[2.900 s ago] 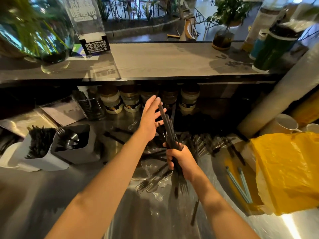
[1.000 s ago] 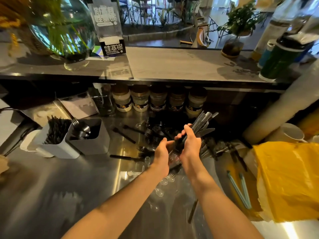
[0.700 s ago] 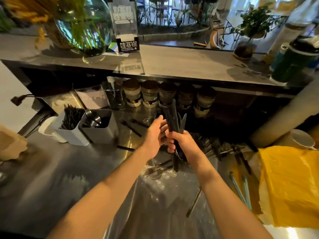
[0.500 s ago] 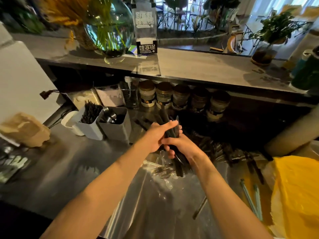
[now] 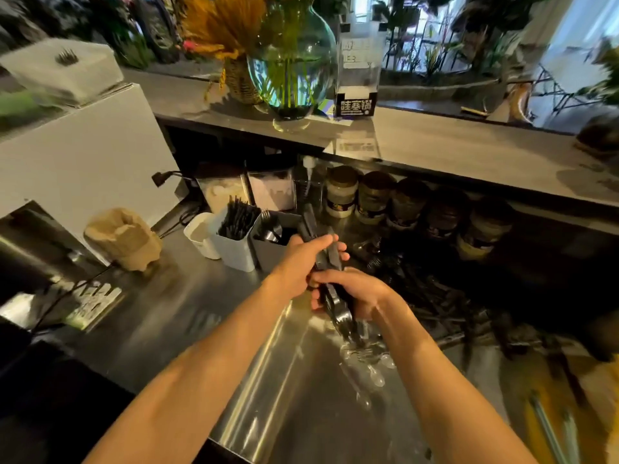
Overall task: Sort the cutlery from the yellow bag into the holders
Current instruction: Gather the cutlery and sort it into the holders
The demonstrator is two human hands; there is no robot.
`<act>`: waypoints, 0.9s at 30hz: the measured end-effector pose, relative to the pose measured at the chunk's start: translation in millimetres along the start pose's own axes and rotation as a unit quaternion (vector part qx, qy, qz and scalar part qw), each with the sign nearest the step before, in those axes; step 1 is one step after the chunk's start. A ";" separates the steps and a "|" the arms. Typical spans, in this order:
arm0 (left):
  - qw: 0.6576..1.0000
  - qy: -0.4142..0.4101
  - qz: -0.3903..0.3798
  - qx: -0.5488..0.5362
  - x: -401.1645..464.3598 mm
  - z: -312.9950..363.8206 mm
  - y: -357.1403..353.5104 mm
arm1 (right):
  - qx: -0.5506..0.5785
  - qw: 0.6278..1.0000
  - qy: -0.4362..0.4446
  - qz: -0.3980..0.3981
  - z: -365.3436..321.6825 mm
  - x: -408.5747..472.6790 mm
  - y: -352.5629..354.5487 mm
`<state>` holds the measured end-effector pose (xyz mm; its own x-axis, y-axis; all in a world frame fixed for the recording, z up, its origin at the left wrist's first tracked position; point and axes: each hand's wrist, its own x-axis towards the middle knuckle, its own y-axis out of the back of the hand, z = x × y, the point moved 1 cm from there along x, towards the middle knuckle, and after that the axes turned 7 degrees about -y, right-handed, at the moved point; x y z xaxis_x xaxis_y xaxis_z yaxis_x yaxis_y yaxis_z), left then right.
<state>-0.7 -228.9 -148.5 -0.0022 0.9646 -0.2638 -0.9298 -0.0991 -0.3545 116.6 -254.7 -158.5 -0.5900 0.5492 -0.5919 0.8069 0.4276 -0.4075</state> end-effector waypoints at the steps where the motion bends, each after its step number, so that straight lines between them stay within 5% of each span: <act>1: 1.000 0.003 0.009 -0.028 5.2 5.0 10.7 | 0.008 1.000 -0.012 -0.007 -0.6 5.6 -5.2; 6: 0.987 0.007 0.049 -0.155 29.7 36.0 69.8 | 0.017 0.999 -0.013 -0.033 -1.4 41.8 -31.2; 11: 0.983 -0.015 0.043 -0.176 45.7 47.6 101.5 | 0.033 0.999 0.029 -0.025 -9.7 82.8 -59.4; 16: 0.990 0.055 0.009 -0.129 60.9 40.2 131.5 | 0.032 0.998 0.052 -0.001 -24.9 114.7 -78.7; 22: 0.993 0.044 0.011 -0.113 79.8 61.1 162.2 | -0.032 0.994 0.049 0.091 -38.9 144.9 -79.5; 27: 0.994 0.078 -0.070 -0.033 85.0 80.4 177.9 | -0.038 0.943 0.160 0.289 -70.8 151.8 -67.5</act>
<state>-195.9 -144.9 -161.8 0.1880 0.9210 -0.3411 -0.8905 0.0133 -0.4548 -29.5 -149.4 -171.6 -0.0401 0.8893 -0.4555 0.9992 0.0331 -0.0232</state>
